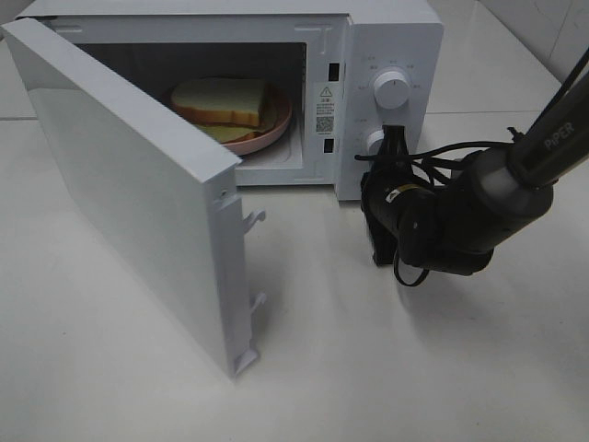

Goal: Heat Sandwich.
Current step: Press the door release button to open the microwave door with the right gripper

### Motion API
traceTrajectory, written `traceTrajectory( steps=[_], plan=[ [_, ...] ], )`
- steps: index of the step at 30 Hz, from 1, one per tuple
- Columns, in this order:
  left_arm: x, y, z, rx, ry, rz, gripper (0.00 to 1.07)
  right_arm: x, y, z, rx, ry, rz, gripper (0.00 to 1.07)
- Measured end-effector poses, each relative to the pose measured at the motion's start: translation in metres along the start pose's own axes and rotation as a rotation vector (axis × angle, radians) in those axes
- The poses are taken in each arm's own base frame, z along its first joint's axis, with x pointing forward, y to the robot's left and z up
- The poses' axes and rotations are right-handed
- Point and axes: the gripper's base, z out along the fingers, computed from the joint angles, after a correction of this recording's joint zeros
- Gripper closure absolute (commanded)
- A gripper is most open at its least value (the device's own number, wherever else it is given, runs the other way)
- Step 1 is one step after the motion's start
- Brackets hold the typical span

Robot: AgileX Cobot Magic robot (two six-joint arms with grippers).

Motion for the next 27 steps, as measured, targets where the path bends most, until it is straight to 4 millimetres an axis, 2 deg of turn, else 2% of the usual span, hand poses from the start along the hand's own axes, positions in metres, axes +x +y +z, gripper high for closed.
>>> traceTrajectory(
  steps=[19, 27],
  plan=[
    [0.0000, 0.0000, 0.0000, 0.000, 0.000, 0.000, 0.09, 0.0008, -0.0007, 0.0002, 0.022, 0.004, -0.021, 1.07],
    [0.0000, 0.0000, 0.0000, 0.000, 0.000, 0.000, 0.09, -0.0043, 0.0081, -0.0072, 0.066, 0.039, -0.037, 1.07]
  ],
)
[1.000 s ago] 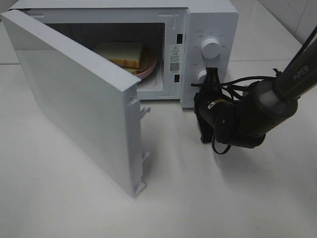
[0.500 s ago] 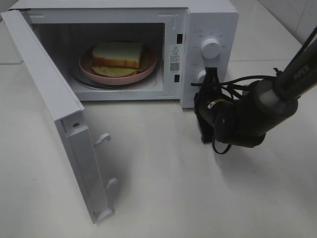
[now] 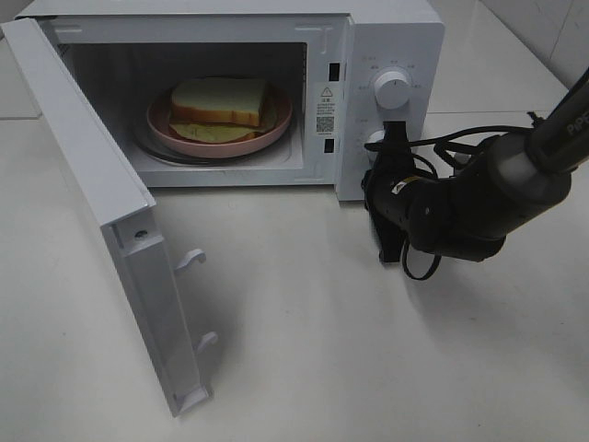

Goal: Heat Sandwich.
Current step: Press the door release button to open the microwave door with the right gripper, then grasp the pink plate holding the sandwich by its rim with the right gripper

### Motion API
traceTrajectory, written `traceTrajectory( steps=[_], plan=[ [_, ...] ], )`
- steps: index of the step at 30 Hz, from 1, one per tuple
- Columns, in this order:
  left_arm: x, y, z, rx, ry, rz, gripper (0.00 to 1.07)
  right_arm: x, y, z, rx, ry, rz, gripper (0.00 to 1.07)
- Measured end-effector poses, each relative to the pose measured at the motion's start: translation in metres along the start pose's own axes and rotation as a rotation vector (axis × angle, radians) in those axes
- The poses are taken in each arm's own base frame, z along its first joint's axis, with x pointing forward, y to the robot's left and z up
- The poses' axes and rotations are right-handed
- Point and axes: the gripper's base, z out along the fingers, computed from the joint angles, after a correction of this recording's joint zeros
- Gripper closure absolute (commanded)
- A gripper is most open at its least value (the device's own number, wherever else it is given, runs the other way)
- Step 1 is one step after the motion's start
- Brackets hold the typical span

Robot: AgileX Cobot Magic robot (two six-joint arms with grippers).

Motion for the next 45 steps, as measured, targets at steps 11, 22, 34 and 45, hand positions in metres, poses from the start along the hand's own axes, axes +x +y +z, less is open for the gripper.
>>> traceTrajectory(
  steps=[11, 22, 34, 45],
  plan=[
    [0.000, 0.000, 0.000, 0.000, 0.000, 0.000, 0.09, -0.004, 0.005, -0.021, 0.048, 0.045, -0.058, 1.07],
    [0.000, 0.000, 0.000, 0.000, 0.000, 0.000, 0.09, -0.008, 0.004, -0.058, 0.160, 0.116, -0.183, 1.07],
    [0.000, 0.000, 0.000, 0.000, 0.000, 0.000, 0.09, -0.004, 0.031, -0.099, 0.220, 0.256, -0.500, 1.07],
    [0.000, 0.000, 0.000, 0.000, 0.000, 0.000, 0.09, -0.002, 0.030, -0.129, 0.319, 0.472, -0.928, 1.07]
  ],
)
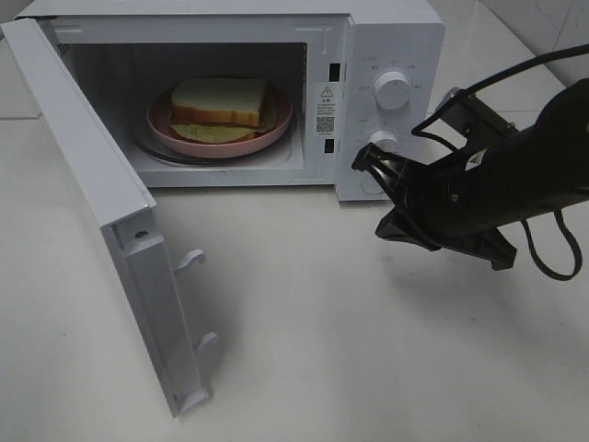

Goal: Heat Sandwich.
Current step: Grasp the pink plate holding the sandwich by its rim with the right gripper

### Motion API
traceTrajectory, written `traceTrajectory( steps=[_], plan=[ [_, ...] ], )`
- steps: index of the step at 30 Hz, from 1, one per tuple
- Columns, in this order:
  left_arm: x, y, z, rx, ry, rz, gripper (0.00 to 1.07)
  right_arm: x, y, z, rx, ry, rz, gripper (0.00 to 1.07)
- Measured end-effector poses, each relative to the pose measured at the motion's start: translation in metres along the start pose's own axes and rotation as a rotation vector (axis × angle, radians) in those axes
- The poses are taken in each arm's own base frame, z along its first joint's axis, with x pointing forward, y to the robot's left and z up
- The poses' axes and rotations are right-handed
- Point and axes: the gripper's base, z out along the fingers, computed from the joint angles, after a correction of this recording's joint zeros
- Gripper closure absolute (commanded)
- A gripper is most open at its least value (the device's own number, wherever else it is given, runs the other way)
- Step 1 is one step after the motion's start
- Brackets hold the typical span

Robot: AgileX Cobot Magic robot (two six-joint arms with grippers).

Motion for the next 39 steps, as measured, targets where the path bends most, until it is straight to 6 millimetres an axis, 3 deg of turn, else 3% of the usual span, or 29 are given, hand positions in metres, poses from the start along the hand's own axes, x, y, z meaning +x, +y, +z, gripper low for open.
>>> traceTrajectory(
  steps=[19, 28, 30, 35, 39],
  plan=[
    [0.000, 0.000, 0.000, 0.000, 0.000, 0.000, 0.09, 0.030, -0.012, -0.024, 0.063, 0.394, -0.592, 1.02],
    [0.000, 0.000, 0.000, 0.000, 0.000, 0.000, 0.09, 0.023, -0.004, -0.038, 0.052, 0.548, -0.964, 1.00],
    [0.000, 0.000, 0.000, 0.000, 0.000, 0.000, 0.09, 0.022, -0.003, -0.039, 0.046, 0.555, -1.000, 1.00],
    [0.000, 0.000, 0.000, 0.000, 0.000, 0.000, 0.09, 0.015, 0.005, -0.045, -0.031, 0.580, -1.317, 0.99],
    [0.000, 0.000, 0.000, 0.000, 0.000, 0.000, 0.09, 0.012, 0.007, -0.046, -0.068, 0.579, -1.457, 0.99]
  ],
)
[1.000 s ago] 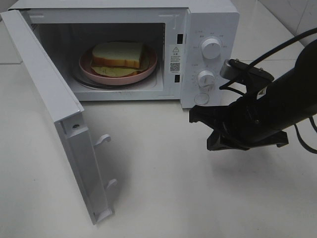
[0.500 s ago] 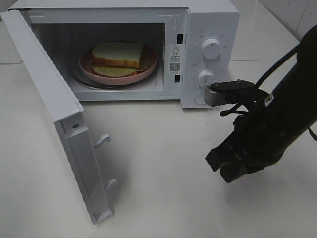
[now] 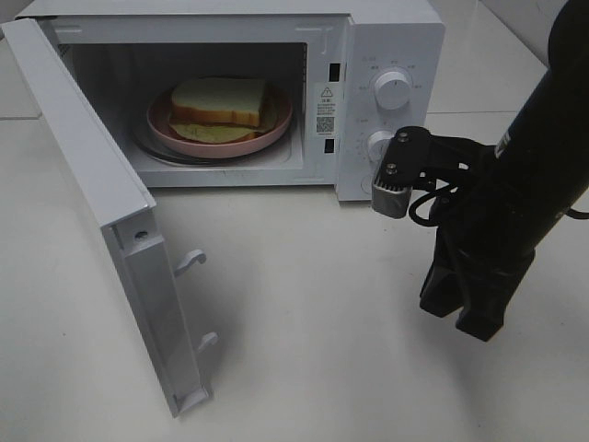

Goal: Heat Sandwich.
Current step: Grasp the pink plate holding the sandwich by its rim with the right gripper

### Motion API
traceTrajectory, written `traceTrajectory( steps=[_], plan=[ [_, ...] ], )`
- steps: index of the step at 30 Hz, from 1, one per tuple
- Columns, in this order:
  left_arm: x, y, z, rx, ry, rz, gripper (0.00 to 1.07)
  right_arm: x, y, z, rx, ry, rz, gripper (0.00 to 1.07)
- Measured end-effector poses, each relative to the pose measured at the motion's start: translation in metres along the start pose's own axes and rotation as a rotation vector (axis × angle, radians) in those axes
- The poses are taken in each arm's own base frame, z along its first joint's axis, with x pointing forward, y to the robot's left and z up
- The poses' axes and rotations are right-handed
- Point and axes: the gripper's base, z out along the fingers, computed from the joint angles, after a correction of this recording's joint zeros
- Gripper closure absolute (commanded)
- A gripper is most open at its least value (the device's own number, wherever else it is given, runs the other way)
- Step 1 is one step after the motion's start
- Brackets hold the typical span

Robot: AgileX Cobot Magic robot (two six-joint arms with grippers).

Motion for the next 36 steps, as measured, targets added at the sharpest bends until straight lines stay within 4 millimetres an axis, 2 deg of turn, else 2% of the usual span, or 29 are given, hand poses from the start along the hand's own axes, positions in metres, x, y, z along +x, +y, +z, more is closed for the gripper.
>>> traceTrajectory(
  steps=[1, 4, 5, 6, 9, 10, 11, 13, 14, 15, 19, 22, 30, 36],
  plan=[
    [0.000, 0.000, 0.000, 0.000, 0.000, 0.000, 0.09, 0.000, 0.000, 0.000, 0.000, 0.000, 0.000, 0.99],
    [0.000, 0.000, 0.000, 0.000, 0.000, 0.000, 0.09, -0.001, -0.001, -0.001, 0.009, 0.001, -0.182, 0.97],
    [0.000, 0.000, 0.000, 0.000, 0.000, 0.000, 0.09, -0.001, -0.001, -0.001, 0.009, 0.001, -0.182, 0.97],
    [0.000, 0.000, 0.000, 0.000, 0.000, 0.000, 0.09, 0.000, -0.002, -0.001, 0.013, 0.011, -0.262, 0.93],
    [0.000, 0.000, 0.000, 0.000, 0.000, 0.000, 0.09, 0.002, -0.004, -0.002, 0.034, 0.039, -0.341, 0.83],
    [0.000, 0.000, 0.000, 0.000, 0.000, 0.000, 0.09, 0.002, -0.004, -0.002, 0.034, 0.039, -0.341, 0.83],
    [0.000, 0.000, 0.000, 0.000, 0.000, 0.000, 0.09, 0.002, -0.005, -0.002, 0.041, 0.044, -0.346, 0.70],
    [0.000, 0.000, 0.000, 0.000, 0.000, 0.000, 0.09, 0.002, -0.006, -0.002, 0.054, 0.047, -0.346, 0.57],
    [0.000, 0.000, 0.000, 0.000, 0.000, 0.000, 0.09, 0.001, -0.007, -0.002, 0.068, 0.036, -0.330, 0.43],
    [0.000, 0.000, 0.000, 0.000, 0.000, 0.000, 0.09, 0.001, -0.007, -0.002, 0.068, 0.036, -0.330, 0.43],
    [0.000, 0.000, 0.000, 0.000, 0.000, 0.000, 0.09, -0.001, -0.009, -0.002, 0.092, 0.018, -0.291, 0.14],
    [0.000, 0.000, 0.000, 0.000, 0.000, 0.000, 0.09, -0.001, -0.009, -0.002, 0.094, 0.016, -0.290, 0.11],
    [0.000, 0.000, 0.000, 0.000, 0.000, 0.000, 0.09, 0.002, -0.013, -0.002, 0.134, 0.051, -0.329, 0.15],
    [0.000, 0.000, 0.000, 0.000, 0.000, 0.000, 0.09, -0.004, -0.017, -0.008, 0.228, 0.107, -0.450, 0.16]
  ],
)
